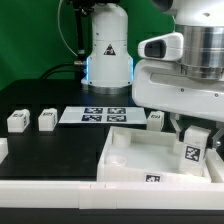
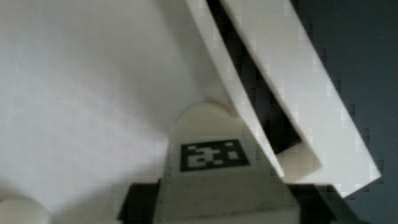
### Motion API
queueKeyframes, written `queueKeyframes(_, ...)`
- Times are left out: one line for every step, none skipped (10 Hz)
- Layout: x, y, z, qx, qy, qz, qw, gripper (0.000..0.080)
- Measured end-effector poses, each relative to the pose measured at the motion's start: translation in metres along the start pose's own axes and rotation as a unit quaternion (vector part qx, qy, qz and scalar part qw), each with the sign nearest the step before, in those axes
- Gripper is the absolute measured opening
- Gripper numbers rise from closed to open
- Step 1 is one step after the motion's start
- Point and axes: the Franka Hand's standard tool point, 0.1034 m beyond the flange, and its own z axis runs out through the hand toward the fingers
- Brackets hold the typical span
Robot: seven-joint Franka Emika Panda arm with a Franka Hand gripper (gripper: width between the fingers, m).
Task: Assemble one leg
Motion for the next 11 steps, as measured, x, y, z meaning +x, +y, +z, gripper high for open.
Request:
queueKeyframes(0.0041,0.0048,-0.0004,-0.008,0.006,0.022,1.0,0.0305)
queueKeyframes(0.0057,0.0063,-0.0003,-0.009,0.008,0.031,0.999,0.0305)
queueKeyframes(0.008,0.0096,-0.0003,-0.014,0.012,0.052,0.998,0.0305)
queueKeyframes(0.0085,0.01,0.0002,-0.014,0.012,0.046,0.999,0.0305)
queueKeyframes(0.0079,0.0093,0.0004,-0.013,0.011,0.031,0.999,0.0504)
queueKeyframes(0.008,0.0094,0.0006,-0.013,0.011,0.011,1.0,0.0504)
queueKeyframes(0.0079,0.0093,0.0011,-0.013,0.011,0.003,1.0,0.0618)
queueKeyframes(0.0088,0.0092,0.0008,-0.014,0.012,-0.065,0.998,0.064)
queueKeyframes(0.0097,0.0084,0.0004,-0.013,0.013,-0.137,0.99,0.064)
queueKeyframes(0.0104,0.0067,-0.0004,-0.011,0.016,-0.189,0.982,0.0648)
queueKeyframes(0.0106,0.0056,-0.0009,-0.013,0.018,-0.25,0.968,0.0648)
